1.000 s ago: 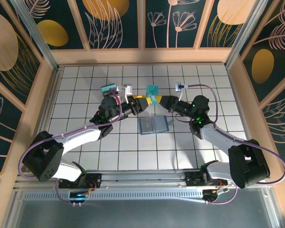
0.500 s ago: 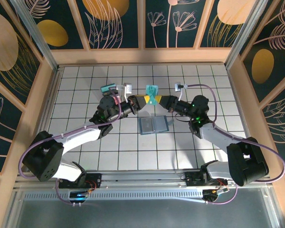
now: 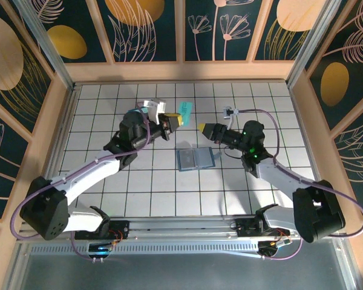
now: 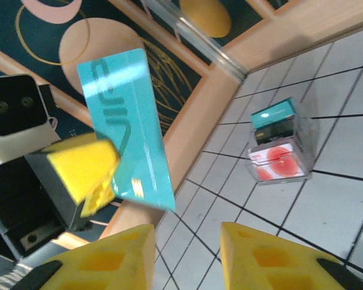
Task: Take the credit cards out of the card holder
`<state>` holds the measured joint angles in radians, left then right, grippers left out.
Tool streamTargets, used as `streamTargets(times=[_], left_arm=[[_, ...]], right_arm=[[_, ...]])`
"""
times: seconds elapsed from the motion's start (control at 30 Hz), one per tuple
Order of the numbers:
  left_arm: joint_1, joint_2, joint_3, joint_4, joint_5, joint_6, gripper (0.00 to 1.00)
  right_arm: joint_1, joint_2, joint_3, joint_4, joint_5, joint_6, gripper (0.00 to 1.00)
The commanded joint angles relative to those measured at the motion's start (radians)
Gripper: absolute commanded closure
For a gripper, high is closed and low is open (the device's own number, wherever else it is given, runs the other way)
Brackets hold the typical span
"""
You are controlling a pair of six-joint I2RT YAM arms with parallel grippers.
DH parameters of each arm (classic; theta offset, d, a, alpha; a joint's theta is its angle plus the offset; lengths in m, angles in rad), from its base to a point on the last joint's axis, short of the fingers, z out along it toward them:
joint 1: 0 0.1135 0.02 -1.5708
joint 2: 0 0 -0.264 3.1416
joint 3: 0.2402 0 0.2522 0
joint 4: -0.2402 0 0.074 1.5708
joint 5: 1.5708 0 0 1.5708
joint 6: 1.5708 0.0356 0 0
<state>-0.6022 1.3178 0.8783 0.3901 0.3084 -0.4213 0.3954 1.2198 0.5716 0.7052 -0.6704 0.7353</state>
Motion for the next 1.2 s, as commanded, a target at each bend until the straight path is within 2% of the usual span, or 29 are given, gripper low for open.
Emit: streamTargets(times=[0.0,0.27,0.43,0.57,0.77,0.87,1.17], left_arm=[[0.066,-0.025,0.071,-0.245,-0.026,0.244,1.00],[0.159,0.037,0.225,-0.553,-0.116,0.692,1.00],[0.214,0.119,0.311,-0.704,-0.172,0.937,1.00],[0.275,0.212,0.393,-0.779,-0.182,1.058,1.00],[0.353,0.297,0.457,-0.808,-0.118,1.239,1.00],[0.389,0.358,0.518,-0.872,-0.085,1.309,1.00],[0.450,0.526,0.652,-0.997,-0.053,1.462,1.00]], right_arm=[[0.005,-0.092,0.008,-0.131,0.139,-0.099,0.63],[0.004,-0.249,0.006,-0.354,0.365,-0.181,0.54],[0.004,-0.328,0.006,-0.448,0.469,-0.206,0.43],[0.004,-0.357,0.011,-0.496,0.517,-0.212,0.35],[0.005,-0.372,0.024,-0.556,0.577,-0.203,0.21],[0.004,-0.372,0.035,-0.585,0.602,-0.198,0.09],[0.004,-0.364,0.076,-0.666,0.674,-0.175,0.01]])
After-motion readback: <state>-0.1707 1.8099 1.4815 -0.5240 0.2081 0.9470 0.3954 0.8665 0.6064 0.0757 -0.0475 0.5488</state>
